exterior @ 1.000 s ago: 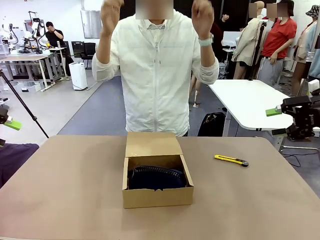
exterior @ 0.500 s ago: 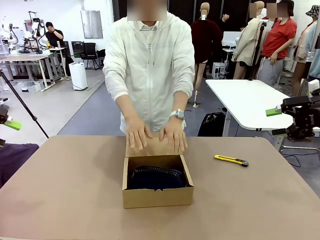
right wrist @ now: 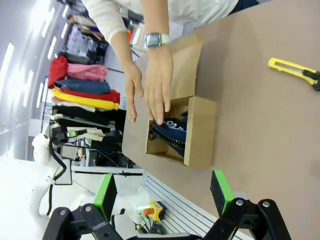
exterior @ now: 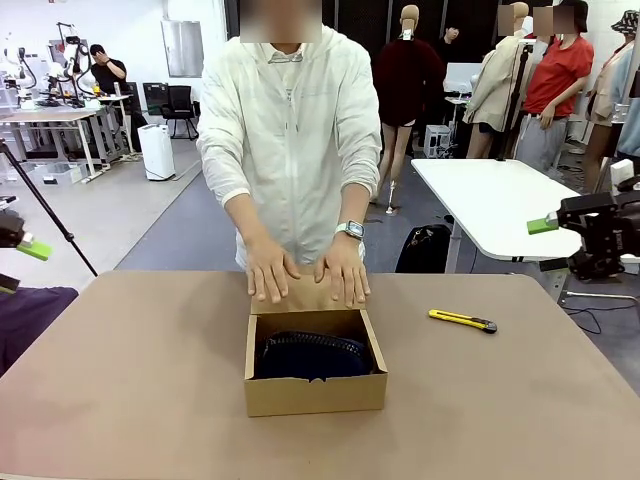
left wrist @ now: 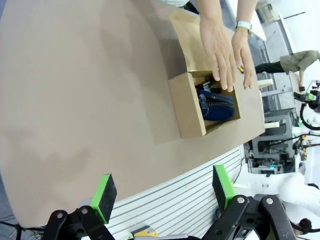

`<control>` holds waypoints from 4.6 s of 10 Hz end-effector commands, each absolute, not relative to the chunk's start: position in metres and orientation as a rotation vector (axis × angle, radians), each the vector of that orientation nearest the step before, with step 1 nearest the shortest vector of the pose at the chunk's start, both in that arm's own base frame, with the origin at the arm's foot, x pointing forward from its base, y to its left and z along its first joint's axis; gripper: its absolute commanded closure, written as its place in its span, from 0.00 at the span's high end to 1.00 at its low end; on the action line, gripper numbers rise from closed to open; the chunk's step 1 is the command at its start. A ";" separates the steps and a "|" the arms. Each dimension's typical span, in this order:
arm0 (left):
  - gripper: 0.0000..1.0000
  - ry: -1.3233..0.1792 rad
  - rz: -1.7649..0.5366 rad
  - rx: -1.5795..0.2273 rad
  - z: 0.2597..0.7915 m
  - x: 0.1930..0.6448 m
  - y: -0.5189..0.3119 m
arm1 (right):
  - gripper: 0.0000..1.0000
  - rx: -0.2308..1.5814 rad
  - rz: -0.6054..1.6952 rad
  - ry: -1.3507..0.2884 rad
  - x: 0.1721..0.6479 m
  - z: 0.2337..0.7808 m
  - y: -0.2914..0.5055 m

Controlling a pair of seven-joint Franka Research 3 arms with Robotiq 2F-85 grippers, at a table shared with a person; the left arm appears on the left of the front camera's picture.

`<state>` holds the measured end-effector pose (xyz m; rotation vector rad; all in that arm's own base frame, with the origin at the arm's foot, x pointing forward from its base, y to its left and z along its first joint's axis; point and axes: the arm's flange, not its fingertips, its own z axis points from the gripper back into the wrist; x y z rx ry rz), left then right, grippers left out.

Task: Pack the items into the box.
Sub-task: Close the Mailer Box.

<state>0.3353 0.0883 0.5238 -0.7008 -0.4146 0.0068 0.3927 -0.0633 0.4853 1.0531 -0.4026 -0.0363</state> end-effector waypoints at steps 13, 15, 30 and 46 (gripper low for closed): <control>1.00 -0.451 0.176 -0.852 0.407 0.483 -0.027 | 1.00 0.873 0.128 -0.161 0.577 0.369 0.138; 1.00 -0.483 0.183 -0.965 0.366 0.522 -0.069 | 1.00 0.899 0.142 -0.141 0.604 0.347 0.154; 1.00 -0.557 0.062 -1.304 0.263 0.565 -0.160 | 1.00 1.143 0.214 0.128 0.652 0.286 0.187; 0.56 -0.605 -0.071 -1.366 0.290 0.559 -0.152 | 0.63 1.319 0.237 -0.113 0.637 0.300 0.165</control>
